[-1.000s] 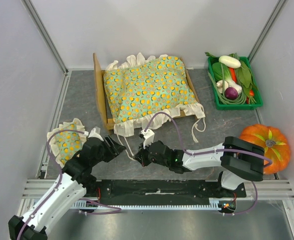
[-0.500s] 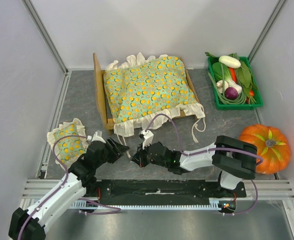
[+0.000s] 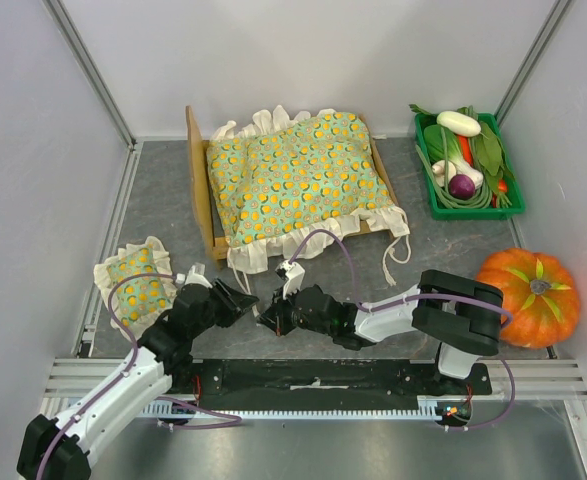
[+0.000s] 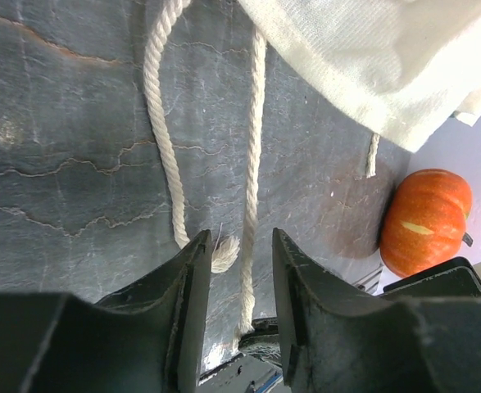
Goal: Set up the pet bed
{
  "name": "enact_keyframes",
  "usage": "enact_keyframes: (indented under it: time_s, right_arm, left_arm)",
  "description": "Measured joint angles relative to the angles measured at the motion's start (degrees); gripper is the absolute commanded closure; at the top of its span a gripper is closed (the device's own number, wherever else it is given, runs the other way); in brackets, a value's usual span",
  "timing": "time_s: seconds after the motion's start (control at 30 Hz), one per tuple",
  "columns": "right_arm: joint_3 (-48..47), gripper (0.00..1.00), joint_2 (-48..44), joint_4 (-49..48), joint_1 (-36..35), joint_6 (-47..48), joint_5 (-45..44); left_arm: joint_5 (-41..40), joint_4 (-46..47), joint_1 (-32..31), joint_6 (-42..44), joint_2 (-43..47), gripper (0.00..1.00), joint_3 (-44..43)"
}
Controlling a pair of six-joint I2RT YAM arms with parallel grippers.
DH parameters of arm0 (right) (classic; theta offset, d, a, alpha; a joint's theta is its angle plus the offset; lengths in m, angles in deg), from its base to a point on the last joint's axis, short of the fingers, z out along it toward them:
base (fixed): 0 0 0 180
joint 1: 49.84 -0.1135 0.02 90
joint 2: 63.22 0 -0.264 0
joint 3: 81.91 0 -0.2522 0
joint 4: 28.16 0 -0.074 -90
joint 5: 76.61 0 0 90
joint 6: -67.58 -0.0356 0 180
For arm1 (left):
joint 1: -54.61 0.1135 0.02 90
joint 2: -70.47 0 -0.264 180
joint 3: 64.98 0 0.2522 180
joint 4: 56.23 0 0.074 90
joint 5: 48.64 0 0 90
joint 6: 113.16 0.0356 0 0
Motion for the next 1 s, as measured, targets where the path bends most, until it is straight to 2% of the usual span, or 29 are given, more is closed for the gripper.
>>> enact_keyframes:
  time_s: [0.1, 0.23, 0.37, 0.43, 0.5, 0.53, 0.57, 0.6, 0.7, 0.87, 0.97, 1.0]
  right_arm:
    - [0.00, 1.00, 0.07, -0.39, -0.02, -0.13, -0.13]
    - [0.00, 1.00, 0.07, -0.46, -0.02, -0.11, -0.59]
    - [0.00, 1.00, 0.07, -0.50, 0.07, -0.11, -0.94]
    - [0.00, 1.00, 0.07, -0.57, 0.11, -0.11, -0.96]
    - [-0.09, 1.00, 0.09, -0.57, 0.11, -0.11, -0.96]
    - [-0.22, 1.00, 0.13, -0.55, 0.15, -0.09, -0.94]
    - [-0.39, 1.00, 0.20, -0.55, 0.15, -0.07, -0.94]
    - [-0.59, 1.00, 0.31, -0.57, 0.17, -0.07, -0.94]
    - [-0.81, 1.00, 0.42, -0.55, 0.20, -0.04, -0.94]
    - [-0.85, 1.00, 0.50, -0.57, 0.74, -0.07, -0.92]
    - [-0.85, 1.00, 0.50, -0.57, 0.92, -0.04, -0.92]
    - [-0.85, 1.00, 0.52, -0.57, 0.96, -0.04, -0.92]
  left_arm:
    - [0.63, -0.07, 0.00, -0.11, 0.50, 0.51, 0.00]
    - [2.03, -0.52, 0.00, -0.22, 1.09, 0.52, 0.00]
    - [3.02, -0.98, -0.02, -0.22, 1.55, 0.65, 0.09]
    - [3.23, -0.96, -0.02, -0.28, 1.62, 0.77, 0.11]
    - [3.45, -0.96, -0.02, -0.28, 1.60, 0.79, 0.11]
    - [3.45, -0.98, -0.02, -0.26, 1.53, 0.88, 0.11]
    - [3.48, -0.96, -0.02, -0.24, 1.42, 0.91, 0.09]
    - [3.52, -0.96, -0.02, -0.22, 1.18, 0.91, 0.09]
    - [3.63, -0.96, -0.02, -0.11, 0.20, 0.77, -0.07]
    - [4.72, -0.98, -0.02, 0.00, -0.44, 0.77, -0.42]
    - [4.98, -1.01, -0.07, 0.00, -0.35, 0.98, -0.42]
    - [5.03, -1.01, -0.07, 0.07, -0.20, 0.98, -0.42]
